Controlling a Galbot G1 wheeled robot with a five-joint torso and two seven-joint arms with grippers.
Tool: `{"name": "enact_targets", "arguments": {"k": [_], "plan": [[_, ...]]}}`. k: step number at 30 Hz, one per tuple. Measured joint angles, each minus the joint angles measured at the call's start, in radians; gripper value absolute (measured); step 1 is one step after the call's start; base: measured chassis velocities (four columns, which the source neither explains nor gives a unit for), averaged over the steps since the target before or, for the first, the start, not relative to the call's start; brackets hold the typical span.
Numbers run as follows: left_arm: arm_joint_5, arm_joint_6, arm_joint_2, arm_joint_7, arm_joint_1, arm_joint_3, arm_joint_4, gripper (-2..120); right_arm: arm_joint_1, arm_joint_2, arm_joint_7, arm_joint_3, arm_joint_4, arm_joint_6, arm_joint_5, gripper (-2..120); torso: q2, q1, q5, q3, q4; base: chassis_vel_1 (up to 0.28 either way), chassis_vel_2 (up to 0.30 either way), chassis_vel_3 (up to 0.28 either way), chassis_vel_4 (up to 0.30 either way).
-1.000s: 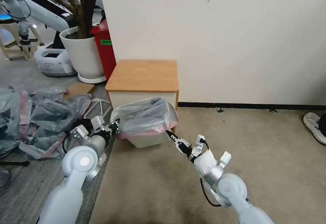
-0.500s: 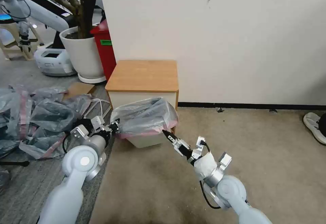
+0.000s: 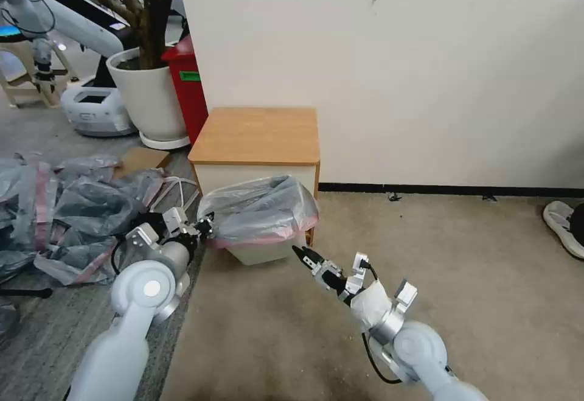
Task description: Pick up the garbage bag from the table and place it over the trash can.
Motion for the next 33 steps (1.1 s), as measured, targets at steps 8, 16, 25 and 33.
{"name": "enact_targets", "arguments": {"k": [8,16,25,33], "plan": [[0.003,0.000,-0.003,0.000,0.016,0.003,-0.015,6,0.047,0.012,0.053,-0.005,-0.021,0.001,0.001,86,0.000,0.000,0.0001,0.000,0.0002,0.000,0.000,0.000,0.000],[0.005,0.000,-0.005,0.000,0.020,0.007,-0.018,6,0.062,0.029,0.073,-0.015,-0.024,0.002,0.000,54,0.000,0.000,0.0000,0.000,0.0001,0.000,0.000,0.000,0.000],[0.006,0.000,-0.004,0.000,0.019,0.009,-0.016,6,0.065,0.028,0.075,-0.014,-0.027,0.010,0.000,27,0.000,0.000,0.0000,0.000,0.0001,0.000,0.000,0.000,0.000],[0.009,0.000,-0.010,0.000,0.012,0.015,-0.008,6,0.063,0.027,0.069,-0.018,-0.035,0.040,-0.010,0,0.000,0.000,0.0000,0.000,0.0001,0.000,0.000,0.000,0.000]]}}
